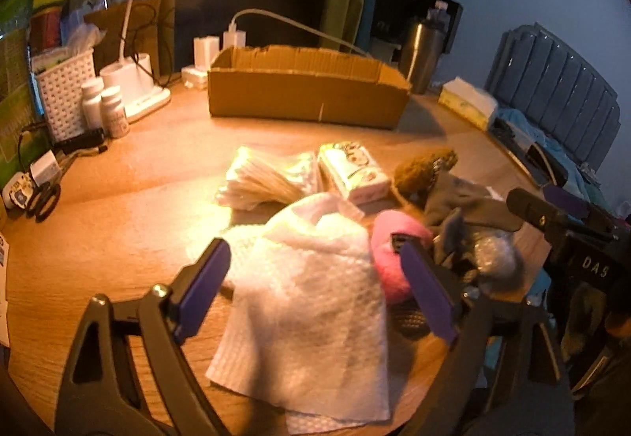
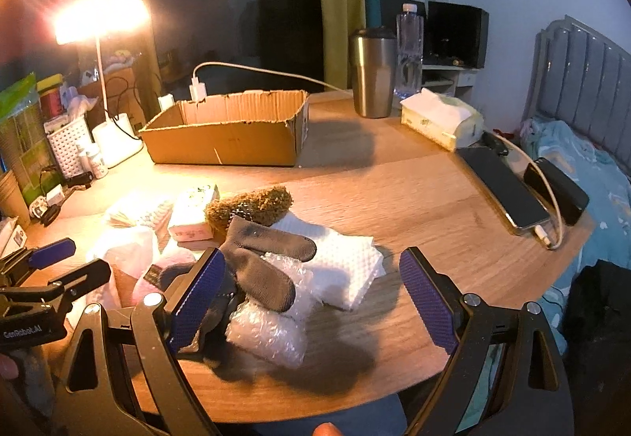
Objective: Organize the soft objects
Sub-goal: 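Grasp the white paper towel with the left tool while the right tool grasps the bubble-wrap bundle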
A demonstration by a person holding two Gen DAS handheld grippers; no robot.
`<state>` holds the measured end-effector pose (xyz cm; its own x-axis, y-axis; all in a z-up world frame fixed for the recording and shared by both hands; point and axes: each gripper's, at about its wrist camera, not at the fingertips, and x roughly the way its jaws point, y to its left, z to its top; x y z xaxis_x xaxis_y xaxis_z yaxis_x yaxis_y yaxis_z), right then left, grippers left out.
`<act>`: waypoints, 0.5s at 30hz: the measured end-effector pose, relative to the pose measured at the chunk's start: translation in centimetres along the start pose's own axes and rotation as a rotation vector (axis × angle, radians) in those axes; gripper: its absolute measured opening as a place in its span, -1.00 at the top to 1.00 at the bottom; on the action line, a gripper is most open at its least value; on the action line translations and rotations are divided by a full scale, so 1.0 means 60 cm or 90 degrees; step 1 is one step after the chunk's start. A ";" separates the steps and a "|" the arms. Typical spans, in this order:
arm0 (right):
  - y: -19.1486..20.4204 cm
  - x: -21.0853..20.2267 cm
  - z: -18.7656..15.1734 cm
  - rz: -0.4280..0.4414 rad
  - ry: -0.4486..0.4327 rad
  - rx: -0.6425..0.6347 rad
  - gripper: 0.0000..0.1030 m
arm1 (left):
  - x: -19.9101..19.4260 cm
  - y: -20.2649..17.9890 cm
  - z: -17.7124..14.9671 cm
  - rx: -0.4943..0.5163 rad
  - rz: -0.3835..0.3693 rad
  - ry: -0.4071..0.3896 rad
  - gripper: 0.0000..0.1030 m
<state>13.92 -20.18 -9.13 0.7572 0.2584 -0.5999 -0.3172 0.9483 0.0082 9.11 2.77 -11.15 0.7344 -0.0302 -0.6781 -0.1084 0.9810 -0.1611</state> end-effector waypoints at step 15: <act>-0.029 0.027 -0.029 0.027 0.053 -0.005 -0.79 | 0.051 -0.001 -0.005 0.002 -0.009 0.064 0.61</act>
<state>14.70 -21.73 -11.52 0.6936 0.2816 -0.6631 -0.3529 0.9352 0.0281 11.14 2.55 -13.44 0.6647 -0.0635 -0.7444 -0.0958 0.9809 -0.1692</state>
